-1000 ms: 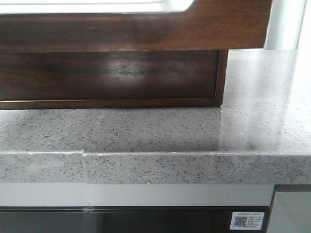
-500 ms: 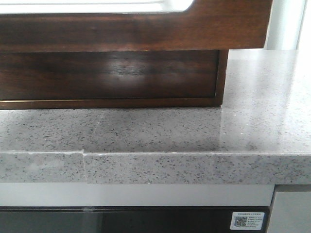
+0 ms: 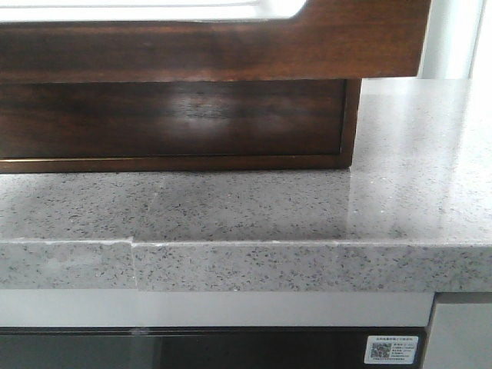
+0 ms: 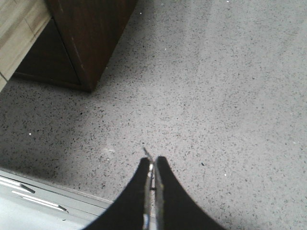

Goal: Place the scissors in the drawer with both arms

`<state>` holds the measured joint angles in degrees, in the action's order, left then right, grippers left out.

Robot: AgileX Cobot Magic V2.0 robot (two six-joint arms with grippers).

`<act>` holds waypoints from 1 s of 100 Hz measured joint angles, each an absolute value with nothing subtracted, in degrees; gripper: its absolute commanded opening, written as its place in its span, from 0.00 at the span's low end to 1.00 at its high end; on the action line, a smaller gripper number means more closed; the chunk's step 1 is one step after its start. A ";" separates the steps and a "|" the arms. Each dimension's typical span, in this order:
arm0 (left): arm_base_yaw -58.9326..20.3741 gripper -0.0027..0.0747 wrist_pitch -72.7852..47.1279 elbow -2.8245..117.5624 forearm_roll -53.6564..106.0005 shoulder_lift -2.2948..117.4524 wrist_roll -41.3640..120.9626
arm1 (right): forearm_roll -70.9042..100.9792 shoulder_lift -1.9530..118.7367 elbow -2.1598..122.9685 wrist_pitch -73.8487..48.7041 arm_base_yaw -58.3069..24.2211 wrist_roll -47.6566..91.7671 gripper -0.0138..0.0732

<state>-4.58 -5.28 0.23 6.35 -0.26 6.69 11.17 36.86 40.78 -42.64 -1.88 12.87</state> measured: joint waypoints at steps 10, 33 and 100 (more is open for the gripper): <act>-4.58 0.01 -5.28 0.23 6.35 -0.26 6.69 | 11.17 36.86 40.78 -42.64 -1.88 12.87 0.08; -4.58 0.01 -5.28 0.23 6.35 -0.26 6.69 | 11.17 36.86 40.78 -42.64 -1.88 12.87 0.08; -4.58 0.01 -5.28 0.23 6.35 -0.26 6.69 | 8.10 2.22 4.38 -9.51 -1.88 12.87 0.08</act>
